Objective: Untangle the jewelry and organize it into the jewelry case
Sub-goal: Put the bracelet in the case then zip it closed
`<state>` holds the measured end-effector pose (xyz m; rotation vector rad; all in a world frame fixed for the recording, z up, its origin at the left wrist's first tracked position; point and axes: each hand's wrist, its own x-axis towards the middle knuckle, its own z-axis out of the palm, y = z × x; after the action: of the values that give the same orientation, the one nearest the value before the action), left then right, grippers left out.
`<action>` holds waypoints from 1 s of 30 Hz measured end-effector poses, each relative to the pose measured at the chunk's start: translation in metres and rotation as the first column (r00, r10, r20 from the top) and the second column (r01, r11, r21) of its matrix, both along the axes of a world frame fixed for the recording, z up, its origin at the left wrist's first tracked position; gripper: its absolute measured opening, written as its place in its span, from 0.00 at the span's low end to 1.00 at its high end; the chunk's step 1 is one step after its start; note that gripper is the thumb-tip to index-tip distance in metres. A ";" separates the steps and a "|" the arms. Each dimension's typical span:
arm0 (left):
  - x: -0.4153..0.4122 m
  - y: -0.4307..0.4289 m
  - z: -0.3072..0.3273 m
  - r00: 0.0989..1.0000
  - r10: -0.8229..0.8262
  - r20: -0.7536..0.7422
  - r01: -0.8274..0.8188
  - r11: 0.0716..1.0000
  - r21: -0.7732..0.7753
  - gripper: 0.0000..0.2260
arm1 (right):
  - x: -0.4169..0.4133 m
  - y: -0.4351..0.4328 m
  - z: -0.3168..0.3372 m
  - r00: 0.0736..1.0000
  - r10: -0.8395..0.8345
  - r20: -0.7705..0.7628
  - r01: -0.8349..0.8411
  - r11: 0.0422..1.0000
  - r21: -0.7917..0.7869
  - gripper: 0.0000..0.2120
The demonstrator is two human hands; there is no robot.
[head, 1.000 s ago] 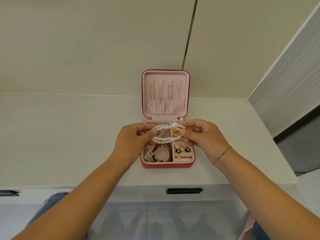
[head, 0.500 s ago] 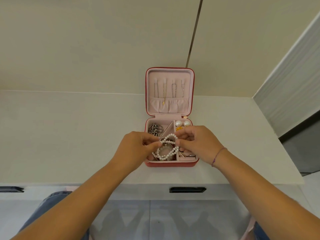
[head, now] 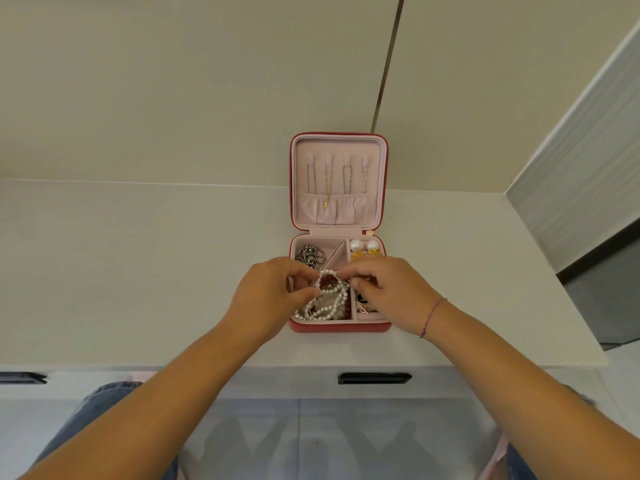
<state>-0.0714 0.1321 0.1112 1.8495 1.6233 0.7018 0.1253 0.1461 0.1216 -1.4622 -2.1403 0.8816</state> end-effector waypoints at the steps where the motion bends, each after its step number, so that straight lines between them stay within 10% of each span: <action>1: 0.000 0.000 0.000 1.000 -0.007 -0.015 0.007 1.000 0.027 0.07 | 0.000 0.000 0.000 1.000 0.015 0.004 -0.015 1.000 0.018 0.14; 18: -0.004 0.004 -0.016 0.997 -0.071 -0.016 0.071 0.997 0.028 0.09 | -0.004 -0.007 -0.009 0.972 0.185 0.147 -0.198 0.977 0.079 0.16; 25: -0.003 0.013 -0.008 0.906 0.203 0.372 -0.143 0.973 -0.183 0.17 | 0.021 0.014 -0.003 0.907 -0.291 -0.305 0.289 0.956 -0.051 0.13; 30: 0.012 0.026 -0.002 0.794 0.244 0.557 -0.073 0.947 -0.311 0.15 | 0.022 0.029 -0.016 0.739 -0.493 -0.459 0.343 0.862 -0.374 0.21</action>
<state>-0.0596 0.1582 0.1095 1.1363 1.3731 0.9569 0.1473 0.1750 0.1057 -1.5018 -1.2370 1.2515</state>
